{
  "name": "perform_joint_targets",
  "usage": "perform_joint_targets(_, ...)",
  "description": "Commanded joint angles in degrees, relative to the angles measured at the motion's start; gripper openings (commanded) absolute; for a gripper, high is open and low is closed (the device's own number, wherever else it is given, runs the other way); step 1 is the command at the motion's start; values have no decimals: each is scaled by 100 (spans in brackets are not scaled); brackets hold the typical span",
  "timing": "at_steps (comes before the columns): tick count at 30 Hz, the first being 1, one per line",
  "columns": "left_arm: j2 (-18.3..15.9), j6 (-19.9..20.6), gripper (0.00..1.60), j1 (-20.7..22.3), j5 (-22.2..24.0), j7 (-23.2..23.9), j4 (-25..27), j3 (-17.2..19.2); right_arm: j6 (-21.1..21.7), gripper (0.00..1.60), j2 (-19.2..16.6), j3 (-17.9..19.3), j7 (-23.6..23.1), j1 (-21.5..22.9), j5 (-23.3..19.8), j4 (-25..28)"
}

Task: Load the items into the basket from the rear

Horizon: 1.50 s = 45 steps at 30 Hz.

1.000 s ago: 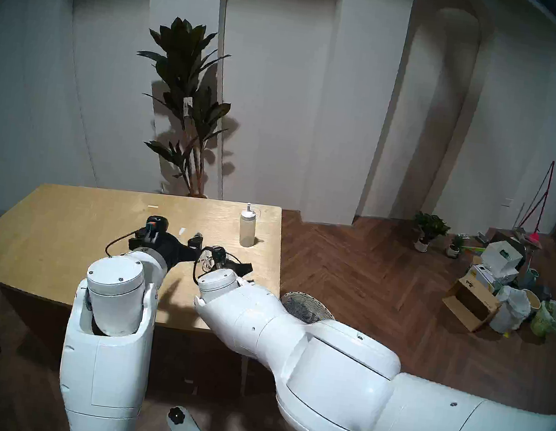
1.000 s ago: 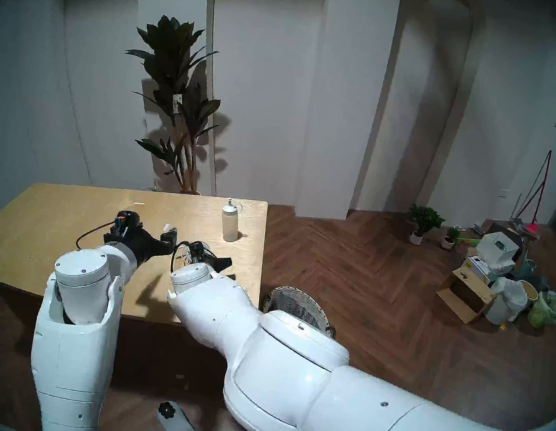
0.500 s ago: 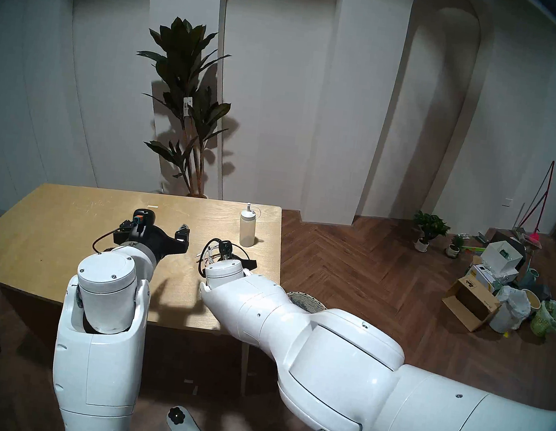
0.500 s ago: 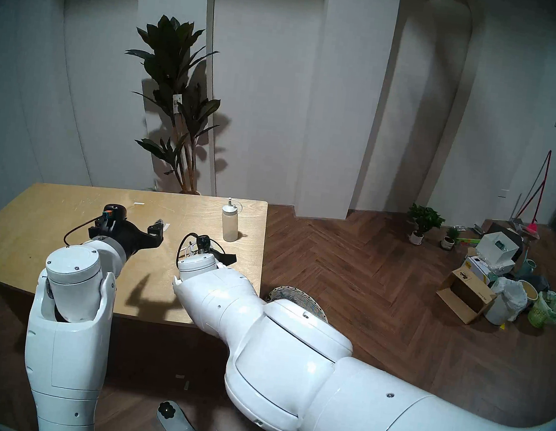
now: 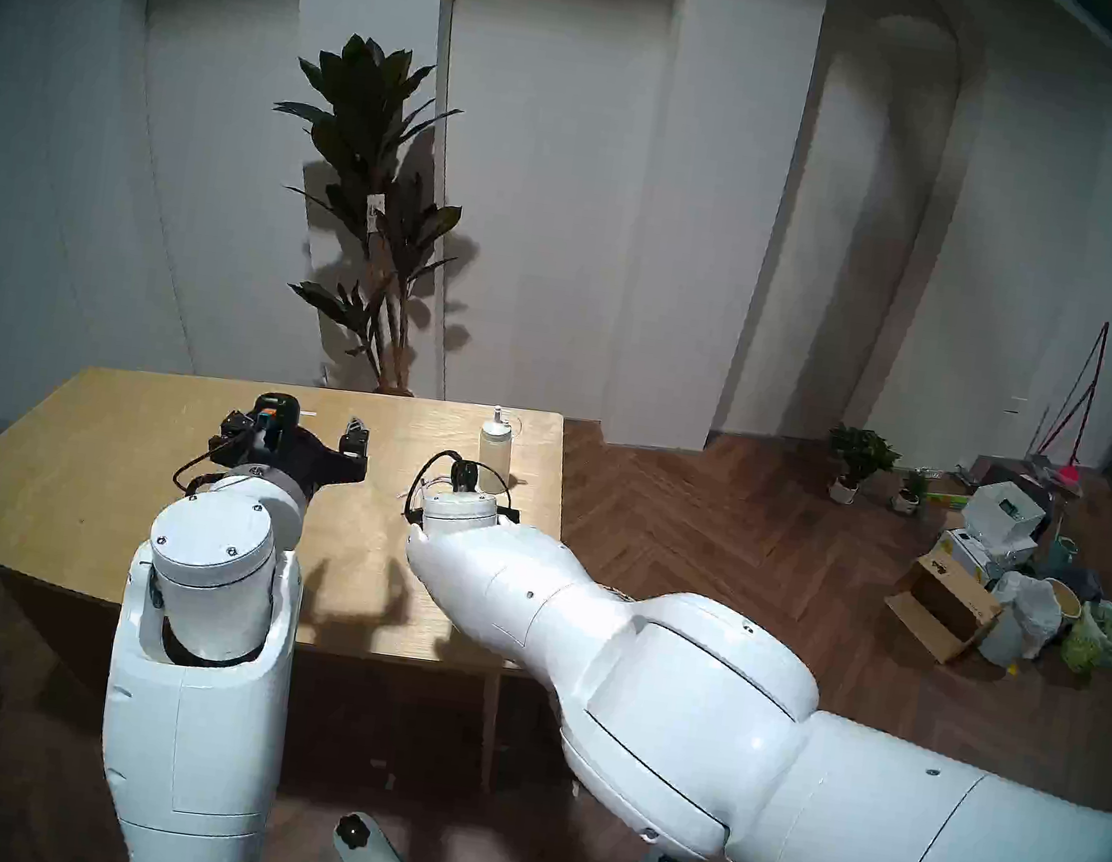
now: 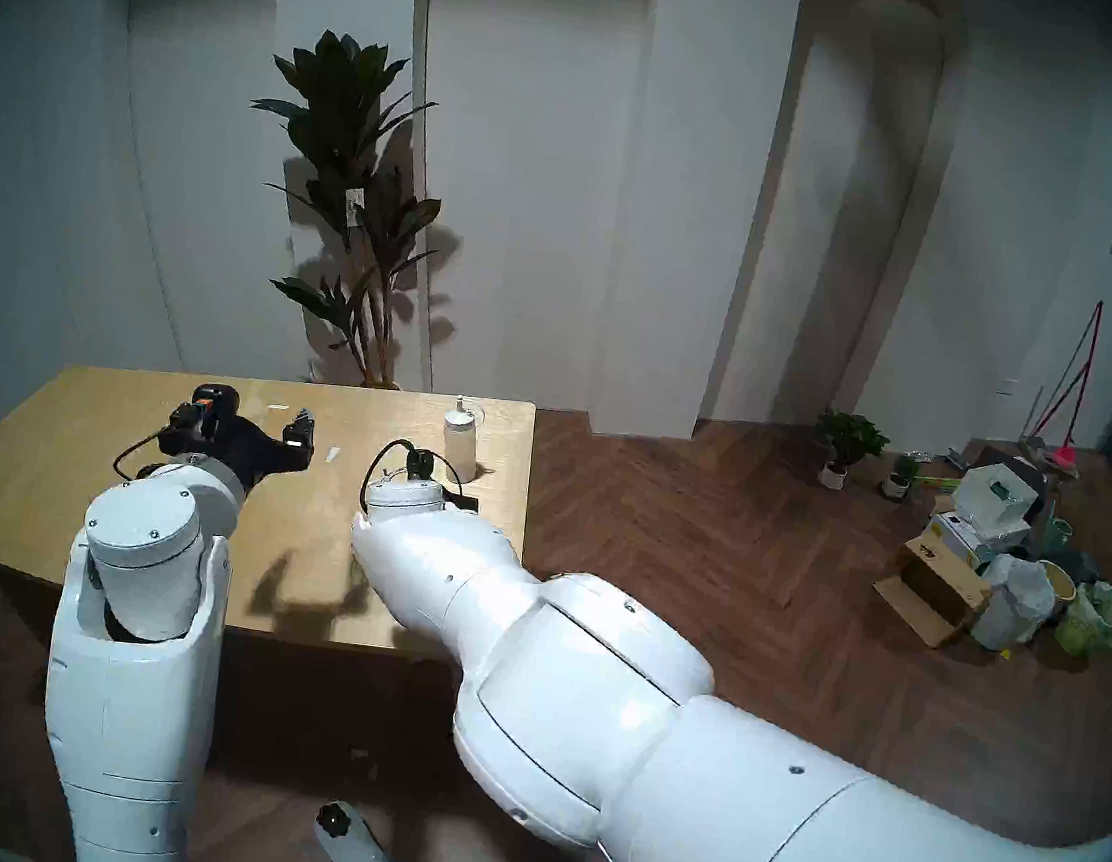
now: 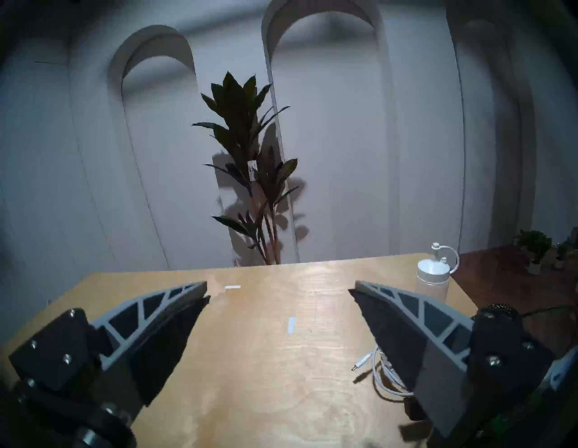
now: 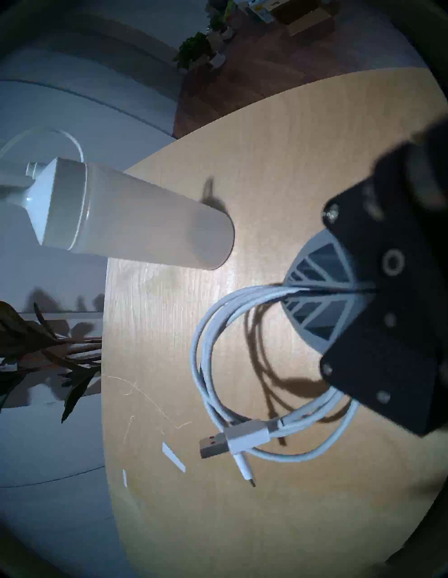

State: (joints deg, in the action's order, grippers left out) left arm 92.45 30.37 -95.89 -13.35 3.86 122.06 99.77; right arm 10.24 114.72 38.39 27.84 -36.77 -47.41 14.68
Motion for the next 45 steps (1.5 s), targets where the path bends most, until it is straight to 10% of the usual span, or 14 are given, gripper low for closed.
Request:
perform_joint_targets(1, 15, -287, 160, 169, -102, -242, 78, 57, -106, 0, 28, 90, 82, 177, -115, 366)
perform_joint_targets(14, -114, -1071, 160, 95, -6, -350, -67, 393, -640, 0, 11, 328, 196, 812, -186, 1197)
perform_joint_targets(22, -254, -1288, 160, 93, 144, -166, -258, 403, -1123, 0, -669, 556, 783, 1094, -11, 1581)
perform_joint_targets(45, -406, -1770, 160, 672, 534, 543, -964, -450, -1632, 0, -2140, 987, 1663, 744, 496, 793)
